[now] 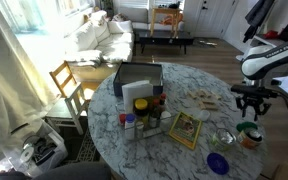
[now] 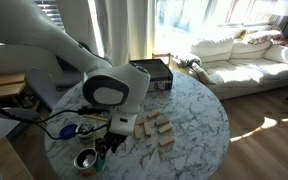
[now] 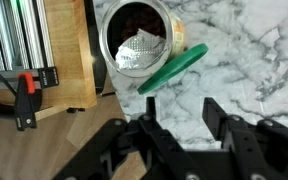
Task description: Take the lids off the cans than stack the cans
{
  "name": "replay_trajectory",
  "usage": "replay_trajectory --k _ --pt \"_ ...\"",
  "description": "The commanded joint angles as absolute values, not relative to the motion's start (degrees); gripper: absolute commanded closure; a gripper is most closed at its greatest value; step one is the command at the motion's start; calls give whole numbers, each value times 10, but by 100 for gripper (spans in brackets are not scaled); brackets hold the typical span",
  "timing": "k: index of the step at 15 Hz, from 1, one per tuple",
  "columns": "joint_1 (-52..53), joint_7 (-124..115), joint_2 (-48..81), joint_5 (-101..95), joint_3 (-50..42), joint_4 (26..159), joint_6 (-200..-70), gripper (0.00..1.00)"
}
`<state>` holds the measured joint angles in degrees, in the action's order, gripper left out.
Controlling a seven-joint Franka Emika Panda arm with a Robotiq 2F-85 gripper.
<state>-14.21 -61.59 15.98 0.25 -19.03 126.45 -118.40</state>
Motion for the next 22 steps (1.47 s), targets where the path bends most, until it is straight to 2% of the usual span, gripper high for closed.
replay_trajectory --k 1,6,7,8,9,11,13,18,20,21,22 --pt "-144 -603 155 -4 -195 1261 -1167 44" --pt "-142 -604 156 -8 -195 1259 -1159 45" --pt "-141 -605 155 -6 -194 1260 -1159 41" --pt "-142 -605 154 0 -193 1263 -1160 29" --pt "-143 -603 154 6 -191 1265 -1160 22" --pt "-144 -605 157 15 -190 1266 -1161 12" --pt "-145 -606 159 25 -189 1268 -1162 7" --pt "-147 -604 167 56 -185 1272 -1166 27" --pt "-147 -605 170 65 -185 1274 -1167 43" --pt "-147 -605 171 69 -185 1274 -1167 46" --pt "-147 -606 171 70 -185 1274 -1165 58"
